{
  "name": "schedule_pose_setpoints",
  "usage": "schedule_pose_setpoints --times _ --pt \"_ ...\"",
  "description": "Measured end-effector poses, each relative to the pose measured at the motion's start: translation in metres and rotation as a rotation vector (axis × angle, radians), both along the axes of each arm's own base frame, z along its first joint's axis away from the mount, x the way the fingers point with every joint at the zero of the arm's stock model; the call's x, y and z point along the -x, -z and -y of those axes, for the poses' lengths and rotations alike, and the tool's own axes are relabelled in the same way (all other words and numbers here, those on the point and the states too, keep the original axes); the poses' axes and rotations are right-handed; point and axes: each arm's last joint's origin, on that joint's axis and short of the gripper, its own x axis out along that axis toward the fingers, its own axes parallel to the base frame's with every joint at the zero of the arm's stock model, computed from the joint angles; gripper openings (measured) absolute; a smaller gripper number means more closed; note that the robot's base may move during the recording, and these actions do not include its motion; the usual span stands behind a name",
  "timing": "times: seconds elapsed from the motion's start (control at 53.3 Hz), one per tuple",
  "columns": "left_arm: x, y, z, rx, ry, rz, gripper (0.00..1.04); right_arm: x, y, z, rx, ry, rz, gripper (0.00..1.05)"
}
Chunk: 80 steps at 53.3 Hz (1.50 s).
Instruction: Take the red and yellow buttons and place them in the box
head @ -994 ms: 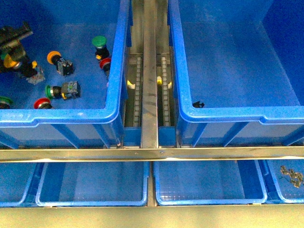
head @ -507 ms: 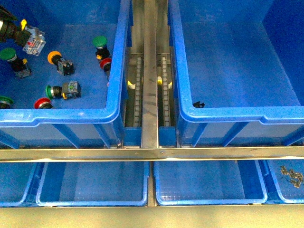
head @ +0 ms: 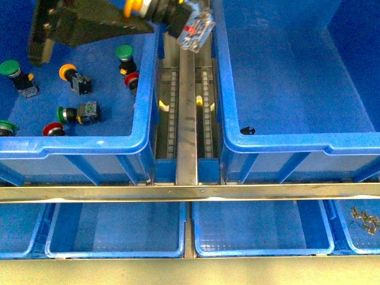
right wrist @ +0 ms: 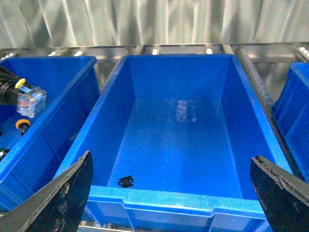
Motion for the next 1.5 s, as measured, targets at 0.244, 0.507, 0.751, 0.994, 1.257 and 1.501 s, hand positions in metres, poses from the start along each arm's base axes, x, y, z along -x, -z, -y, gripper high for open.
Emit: schedule_pose_setpoints --times 0.244,0.507,0.751,0.994,1.257,1.501 --pt "-0.015 0.005 0.050 0.015 0.048 -0.026 0.34 0.000 0.000 0.000 0.000 0.000 0.000 0.98" --pt "-0.017 0.015 0.085 0.023 0.087 -0.039 0.34 0.000 0.000 0.000 0.000 0.000 0.000 0.98" --pt "-0.026 0.031 0.105 0.013 0.100 -0.071 0.34 0.000 0.000 0.000 0.000 0.000 0.000 0.98" --pt "-0.032 0.016 0.115 0.028 0.110 -0.034 0.34 -0.039 0.004 -0.022 0.499 -0.059 -0.320 0.98" --pt "-0.034 0.012 0.116 0.028 0.109 -0.031 0.34 -0.109 0.018 -0.041 0.737 -0.205 -0.198 0.98" --pt "-0.034 0.009 0.119 0.038 0.115 -0.032 0.34 -0.168 0.029 -0.035 0.895 -0.149 -0.162 0.98"
